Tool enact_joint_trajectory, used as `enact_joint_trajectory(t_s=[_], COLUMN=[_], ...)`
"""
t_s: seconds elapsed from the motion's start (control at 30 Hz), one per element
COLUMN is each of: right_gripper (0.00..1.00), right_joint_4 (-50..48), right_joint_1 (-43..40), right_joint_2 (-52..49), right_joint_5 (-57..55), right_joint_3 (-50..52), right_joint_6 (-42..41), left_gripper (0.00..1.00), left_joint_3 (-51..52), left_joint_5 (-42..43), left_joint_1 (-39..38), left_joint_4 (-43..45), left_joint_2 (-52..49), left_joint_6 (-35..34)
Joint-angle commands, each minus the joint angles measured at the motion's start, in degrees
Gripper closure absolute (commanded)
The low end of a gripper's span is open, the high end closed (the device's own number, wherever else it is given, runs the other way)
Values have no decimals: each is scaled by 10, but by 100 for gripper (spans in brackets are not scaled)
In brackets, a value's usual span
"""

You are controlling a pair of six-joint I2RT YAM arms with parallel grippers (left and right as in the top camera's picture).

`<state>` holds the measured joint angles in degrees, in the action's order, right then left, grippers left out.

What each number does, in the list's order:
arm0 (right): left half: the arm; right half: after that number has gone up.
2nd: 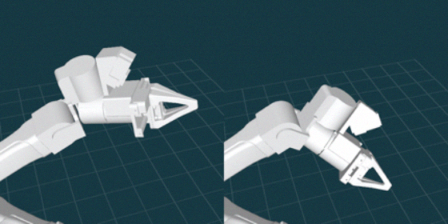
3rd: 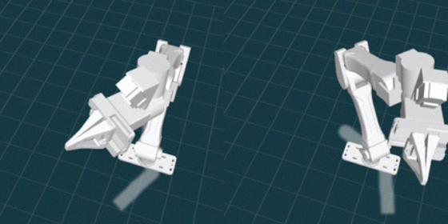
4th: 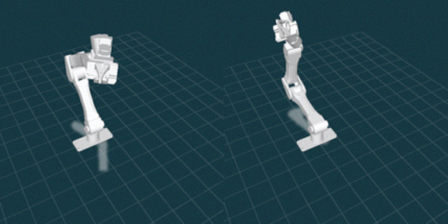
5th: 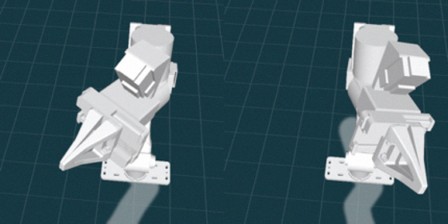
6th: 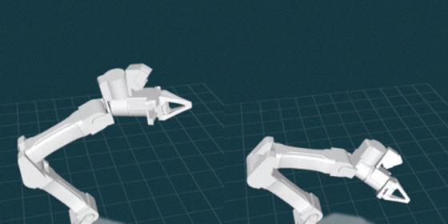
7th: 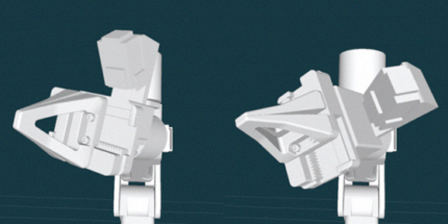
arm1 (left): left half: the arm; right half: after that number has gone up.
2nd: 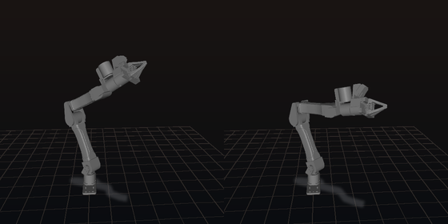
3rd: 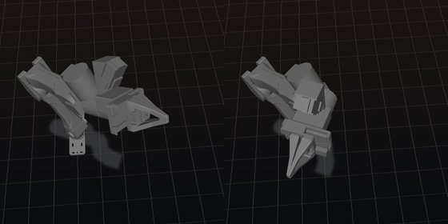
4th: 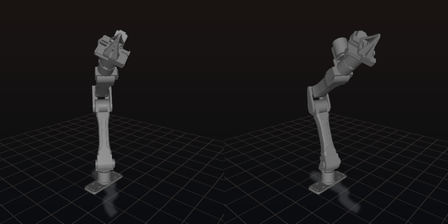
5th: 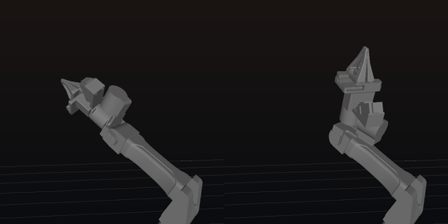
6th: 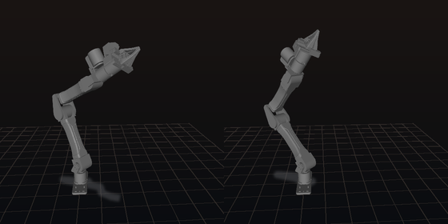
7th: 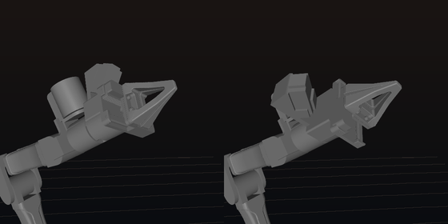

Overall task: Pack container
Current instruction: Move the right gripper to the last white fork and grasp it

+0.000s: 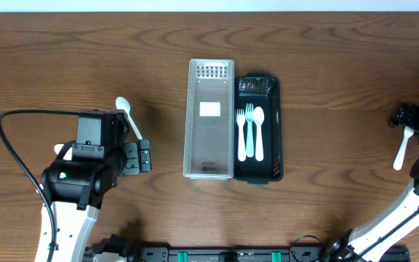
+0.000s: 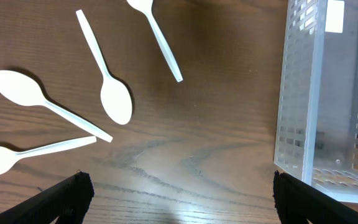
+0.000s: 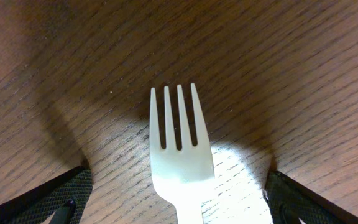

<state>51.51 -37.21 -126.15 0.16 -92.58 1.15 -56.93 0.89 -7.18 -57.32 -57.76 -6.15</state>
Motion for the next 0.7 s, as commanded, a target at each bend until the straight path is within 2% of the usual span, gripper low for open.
enact_joint_trajectory(t_s=[0.0, 0.03, 0.2, 0.27, 0.67], right_gripper=[10, 12, 37, 41, 44], right_joint_4=[-3, -3, -7, -9, -31], right_joint_1=[-5, -5, -5, -5, -5], right_joint_2=[-23, -23, -23, -23, -23], right_joint_5=[16, 16, 17, 18, 18], right_joint_3=[5, 5, 5, 5, 5], right_joint_6=[11, 11, 10, 9, 2], left_gripper=[5, 5, 5, 5, 5], left_joint_3=[-10, -10, -10, -10, -10], left_joint_5=[-7, -7, -7, -7, -7], left_joint_1=[3, 3, 3, 3, 2], left_joint_4=[-3, -3, -3, -3, -3], left_joint_2=[-2, -2, -2, -2, -2], left_joint_6=[1, 1, 1, 1, 1])
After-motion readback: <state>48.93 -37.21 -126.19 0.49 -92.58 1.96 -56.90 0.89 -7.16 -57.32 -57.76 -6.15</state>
